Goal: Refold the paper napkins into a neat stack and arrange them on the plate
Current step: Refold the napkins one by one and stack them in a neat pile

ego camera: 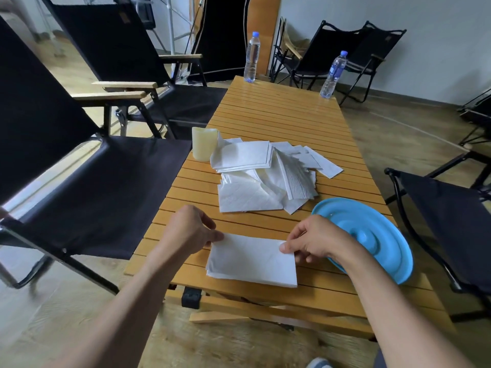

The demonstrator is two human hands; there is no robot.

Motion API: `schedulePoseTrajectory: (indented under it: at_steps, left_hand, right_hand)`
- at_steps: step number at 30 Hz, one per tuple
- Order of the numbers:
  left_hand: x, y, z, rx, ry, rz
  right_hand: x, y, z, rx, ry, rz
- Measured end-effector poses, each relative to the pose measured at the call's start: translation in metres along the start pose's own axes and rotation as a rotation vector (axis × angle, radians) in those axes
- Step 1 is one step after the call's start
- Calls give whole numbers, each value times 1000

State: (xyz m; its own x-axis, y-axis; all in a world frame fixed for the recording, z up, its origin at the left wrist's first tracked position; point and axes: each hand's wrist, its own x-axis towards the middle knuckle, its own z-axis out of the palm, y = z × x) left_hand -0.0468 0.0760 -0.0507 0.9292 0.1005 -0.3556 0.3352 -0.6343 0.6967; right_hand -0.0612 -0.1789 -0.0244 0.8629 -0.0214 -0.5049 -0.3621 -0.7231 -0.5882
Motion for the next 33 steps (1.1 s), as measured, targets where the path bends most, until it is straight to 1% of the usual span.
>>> schedulePoseTrajectory:
  at_steps: [4,7,9,11,12,14,15,17,23,26,29,33]
  left_hand:
    - [2,-4,1,62,41,5]
    - [2,-5,2,112,74,27]
    - [3,-4,1,124,121,43]
    - [3,-3,0,123,174,71]
    - [3,-3,-1,124,201,87]
    - [2,-4,-3,125,248,127]
    - [2,-4,-3,123,269,152]
    - [2,-4,-4,127,309,197]
    - [2,-1,-5,106,358,263]
    - [1,3,-4,85,377,305]
    - [0,5,-4,136,396,431]
    - [-11,15,-8,118,444,675]
  right_hand:
    - [2,-1,5,-107,51,22]
    - [3,-4,6,-250,176,4]
    - [8,-12,8,-256,310,-104]
    - [16,-25,15,-247,434,-282]
    - [23,-33,19,-274,460,-374]
    - [41,-44,31,-402,430,-523]
    - [50,-48,36,-476,402,-559]
    - [65,-52,43,-564,373,-570]
    - [72,-53,41,-562,386,-566]
    - [62,-52,37,-457,469,-626]
    - [43,-53,33,-426,576,-770]
    - [10,-59,29,-436,673,-931]
